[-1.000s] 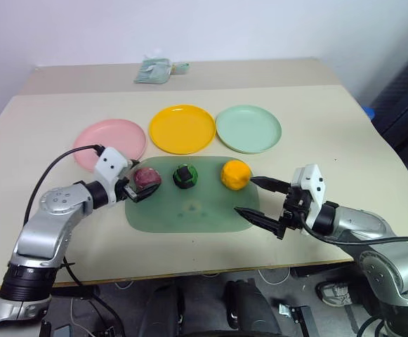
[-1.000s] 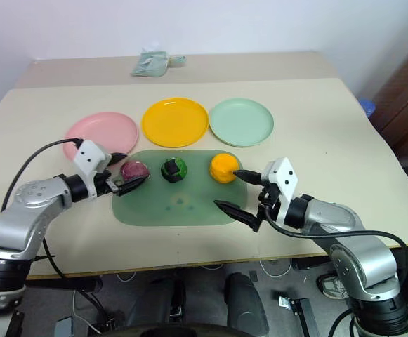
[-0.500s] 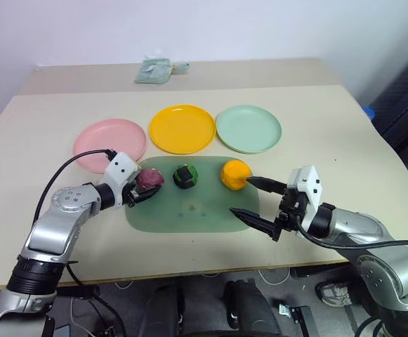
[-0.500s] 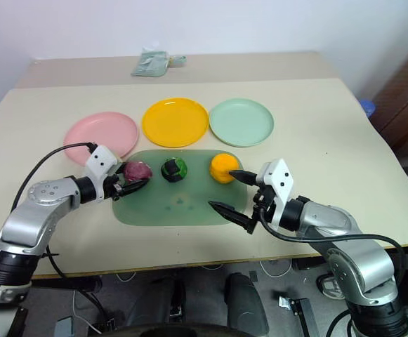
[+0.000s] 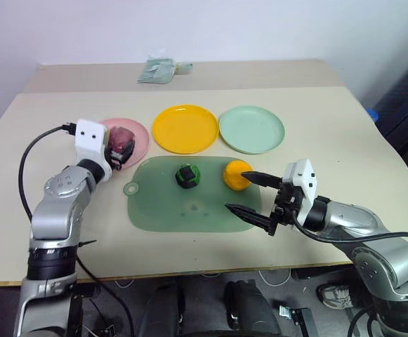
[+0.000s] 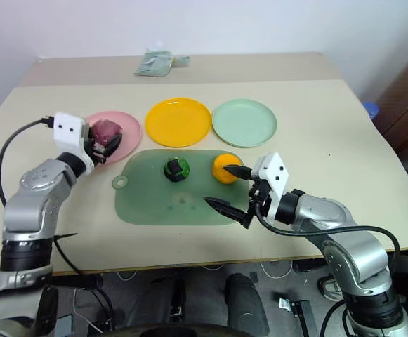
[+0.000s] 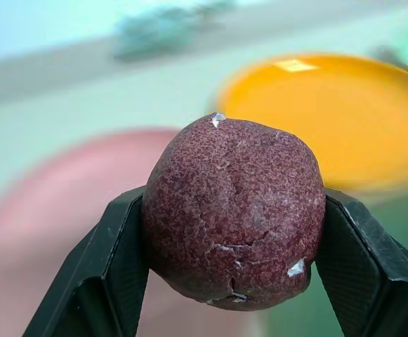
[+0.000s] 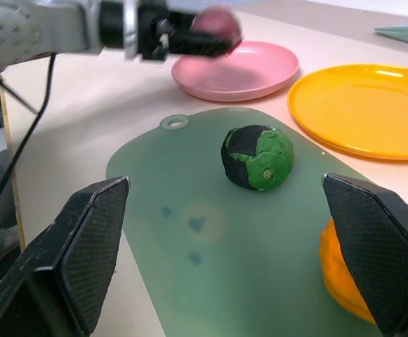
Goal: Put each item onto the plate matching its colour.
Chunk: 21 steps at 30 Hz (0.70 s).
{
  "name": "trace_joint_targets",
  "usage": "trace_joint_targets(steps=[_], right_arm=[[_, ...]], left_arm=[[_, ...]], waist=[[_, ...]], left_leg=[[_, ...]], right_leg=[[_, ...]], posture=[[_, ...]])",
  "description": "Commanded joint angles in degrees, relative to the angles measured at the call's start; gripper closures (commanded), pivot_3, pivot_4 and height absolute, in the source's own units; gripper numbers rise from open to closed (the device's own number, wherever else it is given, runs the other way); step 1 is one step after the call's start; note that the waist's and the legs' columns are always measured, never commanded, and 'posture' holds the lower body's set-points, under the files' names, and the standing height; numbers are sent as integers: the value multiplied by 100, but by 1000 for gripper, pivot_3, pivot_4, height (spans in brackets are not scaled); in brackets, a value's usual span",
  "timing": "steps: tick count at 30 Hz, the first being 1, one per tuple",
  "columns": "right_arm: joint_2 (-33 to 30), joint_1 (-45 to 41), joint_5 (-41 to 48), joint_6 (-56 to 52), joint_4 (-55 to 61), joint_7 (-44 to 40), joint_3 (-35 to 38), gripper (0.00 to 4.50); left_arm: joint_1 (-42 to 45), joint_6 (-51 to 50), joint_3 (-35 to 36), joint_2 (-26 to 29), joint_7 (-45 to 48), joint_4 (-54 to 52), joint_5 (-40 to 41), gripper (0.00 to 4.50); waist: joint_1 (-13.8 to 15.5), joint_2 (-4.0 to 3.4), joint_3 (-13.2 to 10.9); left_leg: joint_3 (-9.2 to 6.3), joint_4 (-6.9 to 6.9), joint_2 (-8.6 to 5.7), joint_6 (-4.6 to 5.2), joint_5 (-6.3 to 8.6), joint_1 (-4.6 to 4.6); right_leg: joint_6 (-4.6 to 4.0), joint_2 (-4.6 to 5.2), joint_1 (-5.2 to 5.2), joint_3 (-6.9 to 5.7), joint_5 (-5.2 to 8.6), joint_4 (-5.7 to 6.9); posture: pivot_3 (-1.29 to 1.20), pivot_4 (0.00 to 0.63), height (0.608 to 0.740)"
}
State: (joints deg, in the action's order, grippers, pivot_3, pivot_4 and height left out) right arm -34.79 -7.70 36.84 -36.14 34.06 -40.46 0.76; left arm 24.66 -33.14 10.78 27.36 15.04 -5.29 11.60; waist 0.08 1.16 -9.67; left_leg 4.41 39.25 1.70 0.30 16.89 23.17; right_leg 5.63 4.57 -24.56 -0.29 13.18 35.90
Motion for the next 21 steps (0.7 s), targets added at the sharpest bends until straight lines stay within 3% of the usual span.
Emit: trace_joint_targets(steps=[1, 4, 8, 14, 21], right_arm=[[49, -134, -39, 160, -17, -23, -7, 0], [70, -155, -81, 206, -52, -19, -28, 0], [107, -130, -126, 242, -26, 41, -42, 0], [233, -276, -327, 250, -132, 261, -114, 0], [436, -852, -1220, 331, -930, 733, -555, 0]], left_arm=[[280, 60, 26, -34, -540, 413, -414, 1267], [413, 129, 40, -65, -605, 659, -444, 1267], [464, 227, 8, -24, -470, 762, -413, 19], [-78, 283, 161, 342, 111, 362, -242, 19], [-1629, 693, 1039, 870, 1094, -840, 385, 19]], waist=[[3, 0, 0], [9, 0, 0], [34, 0, 0], [7, 0, 0], [-97, 0, 0]], left_leg=[[0, 0, 0, 0, 0, 0], [1, 0, 0, 0, 0, -1], [1, 0, 1, -1, 0, 0], [3, 0, 1, -2, -1, -2], [4, -5, 17, -6, -3, -3]], right_leg=[[1, 0, 0, 0, 0, 1], [2, -1, -1, 0, -1, 3], [2, -1, -1, -1, -1, 4], [1, 0, -2, -1, -1, 6], [-4, 2, -10, -1, 2, 12]], posture=[[0, 150, 740], [0, 150, 740], [0, 150, 740], [0, 150, 740], [0, 150, 740]])
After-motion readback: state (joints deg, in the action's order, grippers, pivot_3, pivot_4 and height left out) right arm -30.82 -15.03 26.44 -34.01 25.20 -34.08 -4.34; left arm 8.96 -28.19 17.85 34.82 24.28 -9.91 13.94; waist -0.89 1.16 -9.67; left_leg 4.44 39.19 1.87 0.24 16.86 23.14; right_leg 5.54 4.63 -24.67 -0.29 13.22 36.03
